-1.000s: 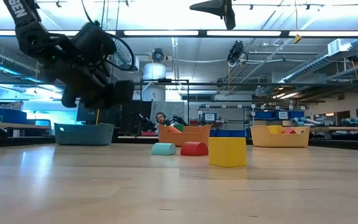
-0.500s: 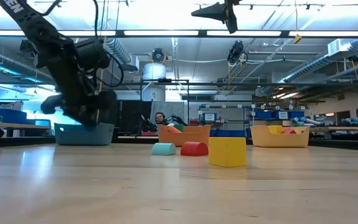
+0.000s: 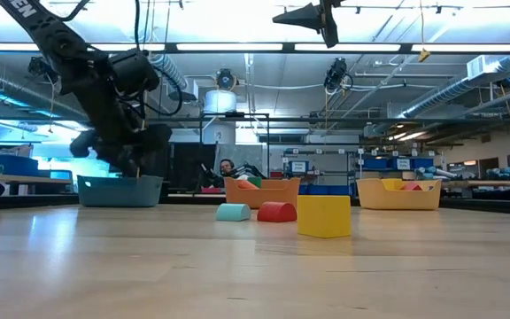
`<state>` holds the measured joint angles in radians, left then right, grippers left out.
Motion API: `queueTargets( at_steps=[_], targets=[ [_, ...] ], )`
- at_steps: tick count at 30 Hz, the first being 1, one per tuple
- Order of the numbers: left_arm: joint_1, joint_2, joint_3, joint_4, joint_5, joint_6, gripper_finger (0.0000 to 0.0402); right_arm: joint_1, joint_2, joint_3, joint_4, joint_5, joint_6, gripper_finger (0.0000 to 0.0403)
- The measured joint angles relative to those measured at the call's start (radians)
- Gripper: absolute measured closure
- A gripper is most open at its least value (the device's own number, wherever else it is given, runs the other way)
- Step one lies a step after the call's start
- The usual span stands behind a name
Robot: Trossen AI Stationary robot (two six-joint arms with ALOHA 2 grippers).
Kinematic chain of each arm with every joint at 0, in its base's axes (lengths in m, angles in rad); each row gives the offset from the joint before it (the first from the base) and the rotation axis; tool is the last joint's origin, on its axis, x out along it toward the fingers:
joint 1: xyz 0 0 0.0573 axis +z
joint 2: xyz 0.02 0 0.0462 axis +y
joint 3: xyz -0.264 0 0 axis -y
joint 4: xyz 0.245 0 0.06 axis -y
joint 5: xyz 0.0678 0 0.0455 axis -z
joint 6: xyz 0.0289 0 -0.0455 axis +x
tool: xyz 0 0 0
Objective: Sort blocks by size
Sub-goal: Put the blue half-circle block into the blue bin, then put the red half-circle block into the blue bin
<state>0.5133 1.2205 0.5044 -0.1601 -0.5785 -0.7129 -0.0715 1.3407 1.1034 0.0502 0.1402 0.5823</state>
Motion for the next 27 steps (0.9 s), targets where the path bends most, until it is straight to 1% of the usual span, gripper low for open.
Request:
queueTargets(
  at_steps=[4, 7, 9, 13, 15, 18, 21, 24, 27],
  targets=[
    [0.000, 0.000, 0.039, -0.001, 0.002, 0.076, 0.0223, 0.000, 0.000, 0.000, 0.000, 0.000, 0.000, 0.0163],
    [0.000, 0.000, 0.078, -0.002, 0.035, 0.176, 0.0219, 0.000, 0.000, 0.000, -0.001, 0.000, 0.019, 0.0162],
    [-0.001, 0.000, 0.105, -0.003, 0.075, 0.231, 0.0219, 0.004, 0.000, 0.000, -0.009, 0.000, 0.051, 0.0161],
    [-0.001, 0.000, 0.161, -0.003, 0.136, 0.242, 0.0219, 0.023, 0.000, 0.000, -0.078, -0.001, 0.062, 0.0163],
    [-0.001, 0.000, 0.189, -0.003, 0.187, 0.247, 0.0219, 0.033, 0.000, 0.000, -0.133, -0.001, 0.061, 0.0164],
    [-0.008, 0.000, 0.223, -0.001, 0.277, 0.307, 0.0219, 0.050, 0.017, 0.000, -0.210, 0.000, 0.030, 0.0164],
    [-0.025, 0.000, 0.243, -0.001, 0.341, 0.371, 0.0219, 0.074, 0.060, 0.000, -0.245, 0.001, 0.009, 0.0163],
    [-0.047, 0.000, 0.248, -0.003, 0.348, 0.395, 0.0219, 0.098, 0.131, 0.000, -0.237, 0.001, -0.090, 0.0164],
    [-0.067, 0.000, 0.248, -0.007, 0.349, 0.395, 0.0219, 0.120, 0.224, 0.000, -0.233, 0.001, -0.154, 0.0168]
  ],
)
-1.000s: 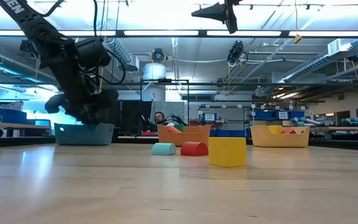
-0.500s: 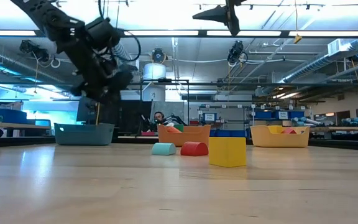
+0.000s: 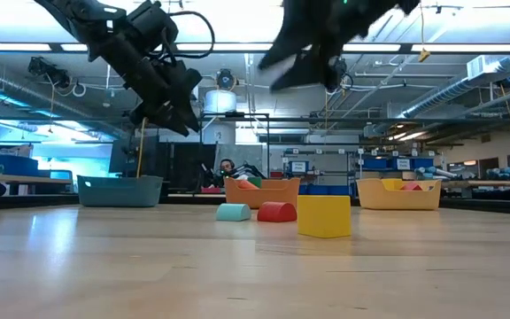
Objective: Sort blocks by size
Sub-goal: Put the red half-circle block into the blue bin
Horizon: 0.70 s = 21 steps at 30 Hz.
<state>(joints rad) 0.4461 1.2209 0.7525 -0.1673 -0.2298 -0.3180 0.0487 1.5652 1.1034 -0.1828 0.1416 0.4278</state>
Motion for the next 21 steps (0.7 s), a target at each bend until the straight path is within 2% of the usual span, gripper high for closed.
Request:
queueTargets(
  at_steps=[5, 8, 14, 21],
  targets=[
    [-0.025, 0.000, 0.000, -0.040, 0.000, 0.000, 0.0219, 0.030, 0.146, 0.000, 0.033, -0.026, -0.161, 0.0170],
    [-0.036, 0.000, 0.000, -0.076, 0.000, 0.000, 0.0219, 0.042, 0.202, 0.001, 0.033, -0.033, -0.199, 0.0170],
    [-0.057, 0.000, 0.000, -0.133, 0.000, 0.000, 0.0219, 0.057, 0.251, 0.034, 0.028, -0.032, -0.385, 0.0174],
    [-0.061, 0.000, 0.000, -0.160, -0.001, 0.000, 0.0219, 0.052, 0.285, 0.090, -0.083, -0.004, -0.485, 0.0183]
  ],
)
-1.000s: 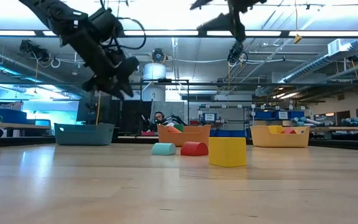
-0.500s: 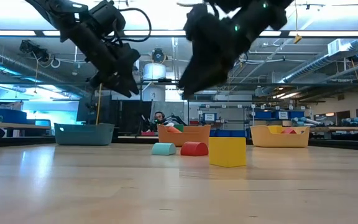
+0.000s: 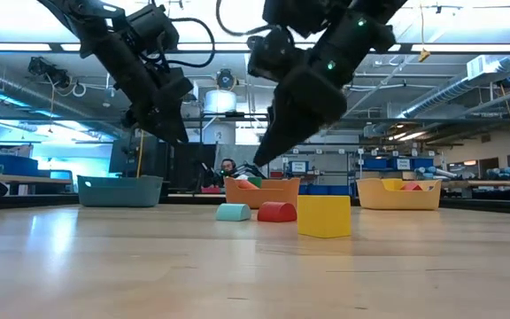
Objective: Sort blocks by size
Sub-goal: Put the red half-circle block into the blue bin
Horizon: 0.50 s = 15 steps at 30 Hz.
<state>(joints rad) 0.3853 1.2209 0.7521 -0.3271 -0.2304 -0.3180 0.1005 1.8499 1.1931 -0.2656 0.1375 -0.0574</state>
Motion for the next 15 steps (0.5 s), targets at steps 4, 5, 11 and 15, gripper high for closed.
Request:
queueTargets(
  at_steps=[4, 5, 11, 15],
  targets=[
    [-0.007, 0.000, 0.000, -0.005, 0.007, 0.000, 0.0219, 0.002, 0.011, 0.001, -0.036, -0.003, -0.142, 0.0187],
    [-0.011, 0.000, 0.000, -0.004, 0.007, 0.000, 0.0219, 0.002, 0.016, 0.001, -0.058, -0.007, -0.168, 0.0188],
    [-0.015, 0.000, 0.000, -0.007, 0.008, 0.035, 0.0219, -0.005, 0.062, 0.000, -0.060, -0.035, -0.259, 0.0199],
    [-0.015, 0.000, 0.000, -0.013, 0.007, 0.052, 0.0219, -0.010, 0.087, 0.002, -0.029, -0.062, -0.302, 0.0203]
  ],
)
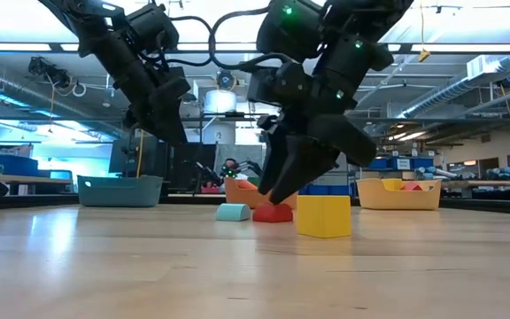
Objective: Sort blocks by size
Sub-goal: Put the red half-circle block into the blue bin
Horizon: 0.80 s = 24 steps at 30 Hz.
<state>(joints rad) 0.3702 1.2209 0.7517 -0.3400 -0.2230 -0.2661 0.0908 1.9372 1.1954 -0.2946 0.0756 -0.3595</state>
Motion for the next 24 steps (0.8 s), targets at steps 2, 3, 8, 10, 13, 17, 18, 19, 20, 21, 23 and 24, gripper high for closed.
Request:
queueTargets(
  at_steps=[2, 3, 8, 10, 13, 17, 18, 19, 20, 21, 23, 24],
  targets=[
    [-0.001, 0.000, 0.000, 0.000, 0.000, 0.000, 0.0219, -0.005, 0.004, 0.001, 0.003, -0.003, -0.006, 0.0205],
    [-0.001, 0.000, 0.000, 0.000, 0.000, 0.000, 0.0219, -0.007, 0.004, 0.001, 0.002, -0.006, -0.006, 0.0205],
    [-0.001, 0.000, 0.000, 0.000, -0.001, 0.001, 0.0219, -0.015, -0.002, 0.001, 0.008, -0.002, -0.011, 0.0205],
    [-0.001, 0.000, 0.000, -0.002, -0.002, 0.001, 0.0219, -0.015, -0.004, 0.016, -0.009, 0.002, -0.012, 0.0204],
    [-0.001, 0.000, 0.000, -0.004, -0.004, 0.001, 0.0219, -0.011, -0.005, 0.043, -0.016, 0.003, -0.012, 0.0204],
    [-0.004, 0.000, 0.000, -0.004, -0.004, 0.000, 0.0219, -0.010, -0.007, 0.060, -0.071, 0.002, -0.003, 0.0194],
    [-0.005, 0.000, 0.000, -0.004, -0.004, 0.001, 0.0219, -0.010, -0.007, 0.061, -0.088, 0.002, -0.003, 0.0189],
    [-0.006, 0.000, 0.000, -0.004, -0.004, 0.001, 0.0219, -0.011, -0.007, 0.061, -0.101, 0.002, -0.003, 0.0183],
    [-0.006, 0.000, 0.000, -0.004, -0.004, 0.001, 0.0219, -0.011, -0.007, 0.061, -0.109, 0.002, -0.003, 0.0177],
    [-0.006, 0.000, 0.000, -0.004, -0.004, 0.000, 0.0219, -0.011, -0.007, 0.061, -0.115, 0.002, -0.003, 0.0171],
    [-0.006, 0.000, 0.000, -0.004, -0.004, -0.003, 0.0219, -0.011, -0.007, 0.061, -0.123, 0.002, -0.010, 0.0158],
    [-0.006, 0.000, 0.000, -0.004, -0.004, -0.004, 0.0219, -0.011, -0.007, 0.061, -0.121, 0.002, -0.020, 0.0152]
  ],
)
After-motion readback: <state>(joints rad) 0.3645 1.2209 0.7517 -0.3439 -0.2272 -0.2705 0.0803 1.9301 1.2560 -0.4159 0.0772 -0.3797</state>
